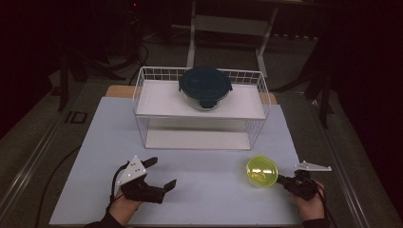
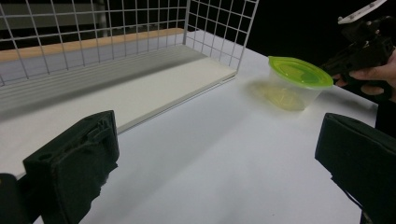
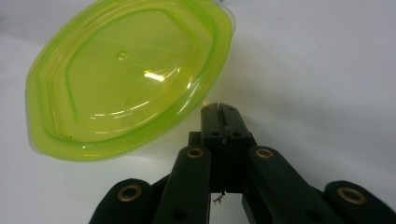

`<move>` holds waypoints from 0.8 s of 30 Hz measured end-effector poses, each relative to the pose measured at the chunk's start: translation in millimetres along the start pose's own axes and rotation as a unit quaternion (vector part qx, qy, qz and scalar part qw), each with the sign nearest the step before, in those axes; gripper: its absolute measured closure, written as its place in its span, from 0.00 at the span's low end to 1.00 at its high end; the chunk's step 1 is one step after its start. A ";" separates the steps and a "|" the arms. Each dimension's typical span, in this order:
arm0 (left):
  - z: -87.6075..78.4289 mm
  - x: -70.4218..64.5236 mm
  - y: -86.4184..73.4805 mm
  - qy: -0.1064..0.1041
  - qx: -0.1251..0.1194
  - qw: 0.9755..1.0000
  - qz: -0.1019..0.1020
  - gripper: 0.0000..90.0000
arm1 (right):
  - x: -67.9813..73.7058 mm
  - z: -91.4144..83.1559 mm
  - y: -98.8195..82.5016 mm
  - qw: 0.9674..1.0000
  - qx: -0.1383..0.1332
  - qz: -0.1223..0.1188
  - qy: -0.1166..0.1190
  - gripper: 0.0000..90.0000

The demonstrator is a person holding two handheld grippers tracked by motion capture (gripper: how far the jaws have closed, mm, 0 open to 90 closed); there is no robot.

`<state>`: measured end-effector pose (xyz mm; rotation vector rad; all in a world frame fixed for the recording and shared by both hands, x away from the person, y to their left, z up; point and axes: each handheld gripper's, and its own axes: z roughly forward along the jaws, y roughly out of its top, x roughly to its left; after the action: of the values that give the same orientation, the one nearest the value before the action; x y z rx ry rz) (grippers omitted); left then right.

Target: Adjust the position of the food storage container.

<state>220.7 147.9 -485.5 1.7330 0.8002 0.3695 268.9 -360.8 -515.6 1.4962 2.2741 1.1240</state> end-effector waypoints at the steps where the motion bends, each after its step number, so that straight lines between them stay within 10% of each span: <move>1: -0.1 0.0 0.1 0.000 0.000 1.000 0.000 0.00 | 0.9 0.6 0.3 1.000 0.001 0.000 0.002 1.00; 24: -0.7 -0.1 0.5 0.000 -0.001 1.000 0.002 0.00 | 23.0 19.1 9.7 0.999 0.026 -0.027 0.036 1.00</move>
<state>220.3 148.3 -484.8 1.7336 0.7966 0.3736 275.1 -330.1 -516.9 1.4249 2.3946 1.1294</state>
